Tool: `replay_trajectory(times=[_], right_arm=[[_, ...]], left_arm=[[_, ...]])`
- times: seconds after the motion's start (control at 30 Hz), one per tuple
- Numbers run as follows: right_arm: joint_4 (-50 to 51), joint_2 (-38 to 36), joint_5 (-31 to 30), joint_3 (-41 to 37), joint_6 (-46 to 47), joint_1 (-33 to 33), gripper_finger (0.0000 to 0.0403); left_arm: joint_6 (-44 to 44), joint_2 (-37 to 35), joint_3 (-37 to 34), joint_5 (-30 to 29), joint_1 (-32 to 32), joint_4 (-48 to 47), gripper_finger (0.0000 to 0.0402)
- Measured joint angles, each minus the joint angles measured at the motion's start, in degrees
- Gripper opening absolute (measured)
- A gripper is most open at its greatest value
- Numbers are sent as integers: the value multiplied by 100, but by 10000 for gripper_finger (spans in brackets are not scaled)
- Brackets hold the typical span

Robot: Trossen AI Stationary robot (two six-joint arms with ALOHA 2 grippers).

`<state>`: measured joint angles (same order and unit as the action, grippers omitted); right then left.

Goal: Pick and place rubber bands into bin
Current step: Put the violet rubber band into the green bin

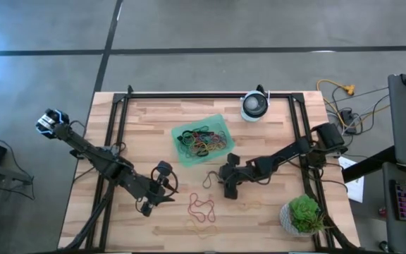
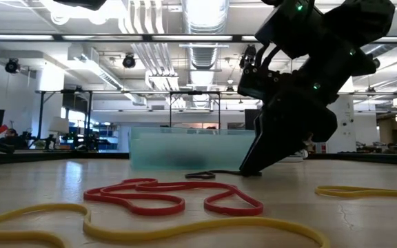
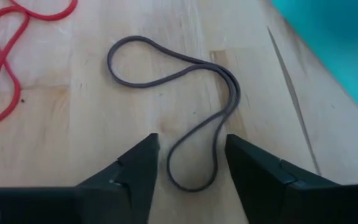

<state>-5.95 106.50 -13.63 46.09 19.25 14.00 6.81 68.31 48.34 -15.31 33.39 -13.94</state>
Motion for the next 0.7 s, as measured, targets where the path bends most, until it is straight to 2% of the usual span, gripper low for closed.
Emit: replay_trajectory(times=[0.37,0.7], right_arm=[[155,-2,151,-17,-346,-7,22],[275,-11,202,152,-1227,197,8]], left_arm=[[0,0,0,1,0,2,125],[0,0,0,2,0,3,125]])
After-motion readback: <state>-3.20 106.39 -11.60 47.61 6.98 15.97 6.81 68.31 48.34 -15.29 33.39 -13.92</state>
